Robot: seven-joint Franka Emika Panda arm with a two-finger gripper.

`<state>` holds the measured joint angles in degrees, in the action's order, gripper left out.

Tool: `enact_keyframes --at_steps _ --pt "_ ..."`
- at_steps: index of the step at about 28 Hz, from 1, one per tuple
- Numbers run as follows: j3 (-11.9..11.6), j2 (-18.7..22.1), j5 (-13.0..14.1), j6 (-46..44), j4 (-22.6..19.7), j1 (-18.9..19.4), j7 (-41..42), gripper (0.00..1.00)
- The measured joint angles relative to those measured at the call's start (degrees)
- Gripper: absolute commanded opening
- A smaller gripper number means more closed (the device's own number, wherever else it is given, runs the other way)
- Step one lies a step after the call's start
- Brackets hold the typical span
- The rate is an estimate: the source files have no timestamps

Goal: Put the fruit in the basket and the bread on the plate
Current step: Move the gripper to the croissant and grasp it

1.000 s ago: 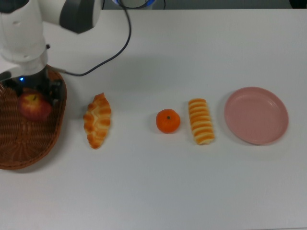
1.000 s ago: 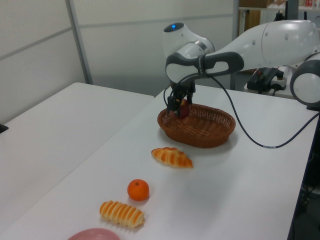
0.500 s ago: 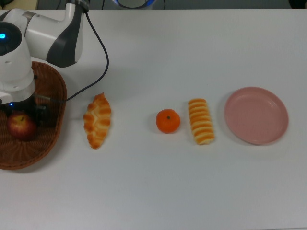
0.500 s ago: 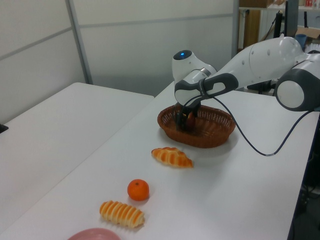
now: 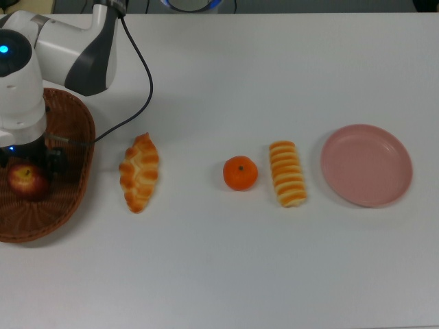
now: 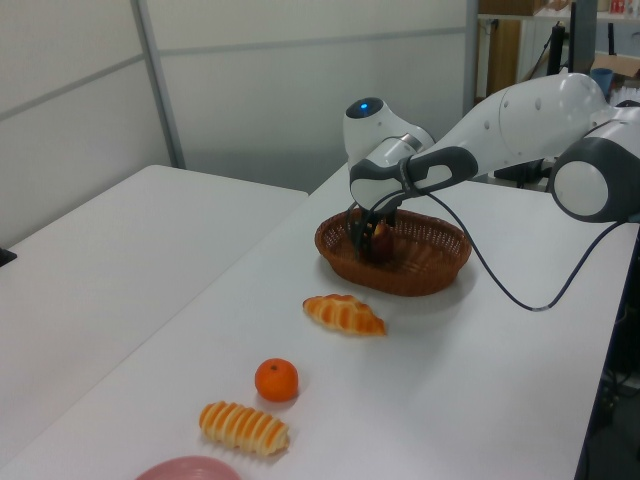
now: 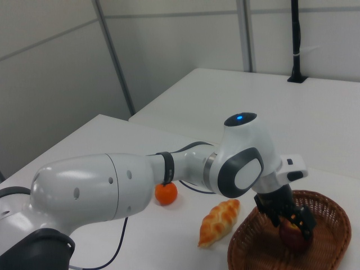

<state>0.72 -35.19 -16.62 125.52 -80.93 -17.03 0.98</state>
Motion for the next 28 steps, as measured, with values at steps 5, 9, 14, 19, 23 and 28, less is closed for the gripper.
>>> enact_keyframes --at_steps 5,9,14,19,23,28 --pt "0.5 1.9 3.6 0.0 1.0 0.3 0.0 1.0" --pt "0.9 4.7 6.5 -1.7 1.0 1.8 0.0 1.0" --pt "1.3 6.6 7.4 -6.5 0.9 6.8 0.0 1.0" --pt "1.4 6.3 7.2 -9.7 -0.7 14.4 -1.8 1.0" --pt "1.4 5.5 5.8 -10.0 -2.9 18.8 -4.1 1.0" --pt "1.4 4.4 4.6 -10.0 -4.6 20.5 -5.0 1.0"
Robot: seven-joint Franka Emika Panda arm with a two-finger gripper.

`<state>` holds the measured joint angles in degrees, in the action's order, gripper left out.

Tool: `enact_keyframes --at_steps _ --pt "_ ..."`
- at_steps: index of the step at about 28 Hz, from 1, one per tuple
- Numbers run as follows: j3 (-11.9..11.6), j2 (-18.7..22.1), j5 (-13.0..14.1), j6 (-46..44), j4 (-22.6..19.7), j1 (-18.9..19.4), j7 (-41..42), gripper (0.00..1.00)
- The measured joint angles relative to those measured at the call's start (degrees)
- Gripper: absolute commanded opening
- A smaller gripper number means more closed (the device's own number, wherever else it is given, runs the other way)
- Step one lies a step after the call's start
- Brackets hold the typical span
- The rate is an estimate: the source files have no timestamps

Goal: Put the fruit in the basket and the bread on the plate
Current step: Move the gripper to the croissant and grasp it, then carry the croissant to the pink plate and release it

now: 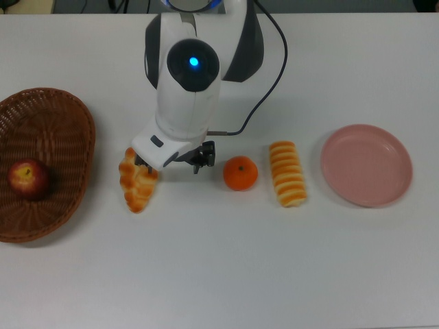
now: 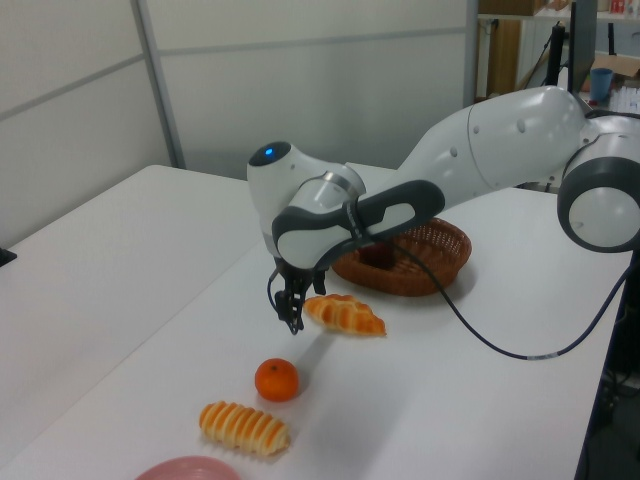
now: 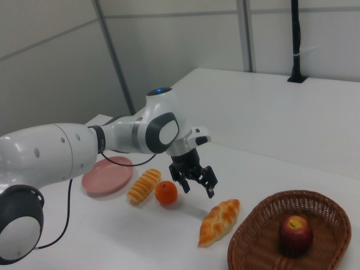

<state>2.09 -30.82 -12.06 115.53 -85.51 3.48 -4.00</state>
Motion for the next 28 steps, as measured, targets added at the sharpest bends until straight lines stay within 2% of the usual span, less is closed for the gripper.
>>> enact_keyframes --at_steps 13,14,16,17,18,20,28 --pt "-0.6 -3.5 -5.8 0.0 -0.4 -0.3 0.0 1.0" --pt "-0.7 -3.6 -6.2 0.0 -0.4 -0.4 0.0 0.98" --pt "-0.9 -3.7 -6.4 0.0 -0.4 -0.4 0.0 0.72" --pt "-0.9 -3.7 -6.5 0.0 -0.4 -0.4 0.0 0.56" --pt "-1.0 -3.7 -6.6 0.0 -0.4 -0.4 0.0 0.22" --pt "-1.1 -3.7 -7.0 0.0 -0.4 -0.5 0.0 0.0" --pt "-1.2 -3.8 -7.3 0.0 -0.4 -0.8 0.0 0.0"
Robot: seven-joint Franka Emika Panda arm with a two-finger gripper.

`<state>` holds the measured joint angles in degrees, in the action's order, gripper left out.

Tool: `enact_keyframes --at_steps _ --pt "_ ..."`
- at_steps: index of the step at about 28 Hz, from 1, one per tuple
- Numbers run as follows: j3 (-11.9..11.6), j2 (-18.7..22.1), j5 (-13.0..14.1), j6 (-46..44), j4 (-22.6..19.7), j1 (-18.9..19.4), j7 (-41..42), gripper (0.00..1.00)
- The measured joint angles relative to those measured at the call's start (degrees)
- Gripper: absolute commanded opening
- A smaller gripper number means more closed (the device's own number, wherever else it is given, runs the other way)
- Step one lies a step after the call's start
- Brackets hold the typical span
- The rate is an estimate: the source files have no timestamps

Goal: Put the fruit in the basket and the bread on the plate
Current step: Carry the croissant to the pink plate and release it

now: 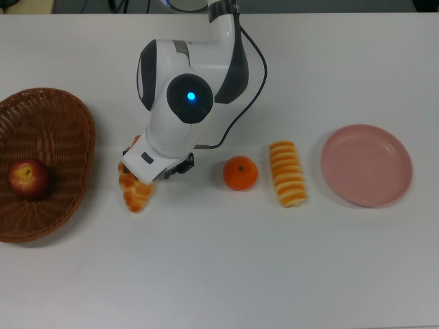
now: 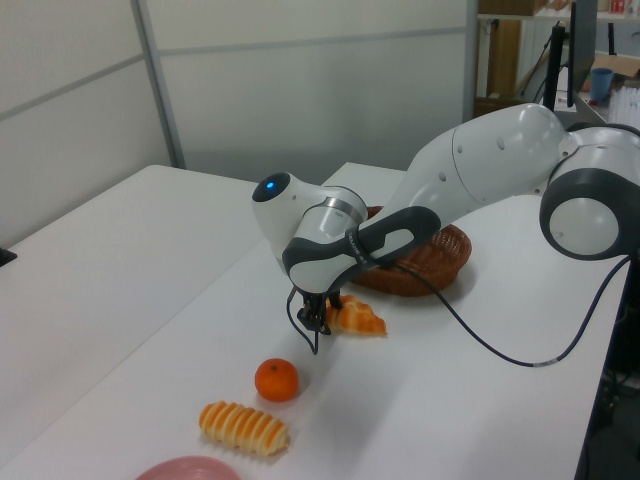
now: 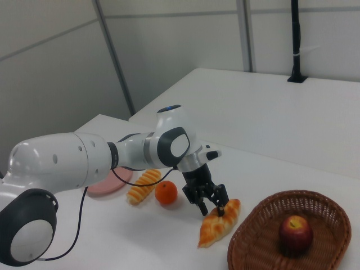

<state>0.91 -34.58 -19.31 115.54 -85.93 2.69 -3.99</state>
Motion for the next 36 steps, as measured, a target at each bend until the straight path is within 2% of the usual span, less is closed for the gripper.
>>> enact_keyframes --at_steps 19,25,30,36 --pt "-0.1 0.7 0.0 0.1 0.7 -1.3 -0.2 0.0" --pt "0.2 1.5 0.8 0.1 2.8 -1.1 -1.0 0.0" --pt "2.4 2.9 2.3 0.1 4.2 -0.2 -1.1 0.0" --pt "6.8 4.0 2.4 0.2 5.7 3.5 -4.9 0.0"
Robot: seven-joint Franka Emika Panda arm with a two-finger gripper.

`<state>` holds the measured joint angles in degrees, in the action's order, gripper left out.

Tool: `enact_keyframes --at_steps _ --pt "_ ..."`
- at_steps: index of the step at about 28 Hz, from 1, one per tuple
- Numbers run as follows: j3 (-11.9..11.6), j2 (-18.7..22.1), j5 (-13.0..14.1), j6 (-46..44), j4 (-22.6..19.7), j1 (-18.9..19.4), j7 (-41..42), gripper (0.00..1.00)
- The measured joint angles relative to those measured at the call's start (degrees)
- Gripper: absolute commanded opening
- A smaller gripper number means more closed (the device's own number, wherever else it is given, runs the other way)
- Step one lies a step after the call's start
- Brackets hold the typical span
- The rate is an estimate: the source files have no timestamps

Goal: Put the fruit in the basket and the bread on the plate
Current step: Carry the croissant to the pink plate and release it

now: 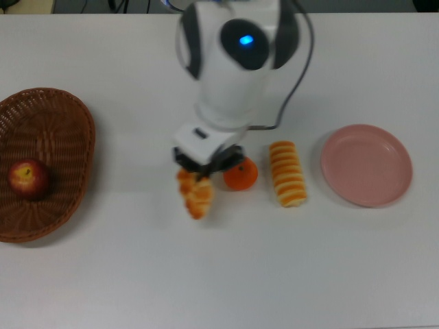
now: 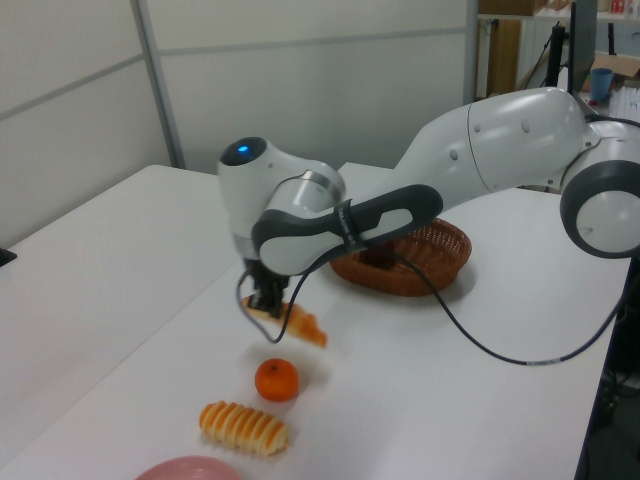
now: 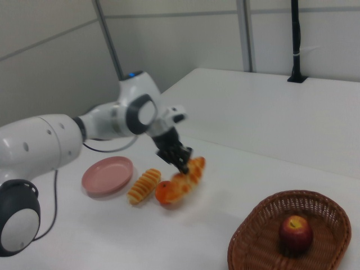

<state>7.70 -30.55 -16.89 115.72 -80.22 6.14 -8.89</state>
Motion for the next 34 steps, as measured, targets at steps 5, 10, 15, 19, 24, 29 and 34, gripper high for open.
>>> enact_keyframes --at_steps 5,10,15,19,24,29,34 --pt "3.5 0.3 0.0 0.2 3.0 3.5 -2.9 0.0" --pt "5.2 0.4 0.0 5.0 4.2 7.3 -3.1 0.0" --pt "5.4 -0.2 0.0 6.8 4.2 11.9 -3.2 0.0" --pt "5.5 -1.5 0.0 7.8 4.2 15.6 -3.3 0.0" --pt "5.5 -3.1 0.0 9.4 4.1 18.5 -3.3 0.0" --pt "5.5 -3.9 0.0 9.6 4.0 20.2 -3.3 0.0" --pt "5.5 -4.1 -0.5 9.6 3.3 21.3 -3.3 0.29"
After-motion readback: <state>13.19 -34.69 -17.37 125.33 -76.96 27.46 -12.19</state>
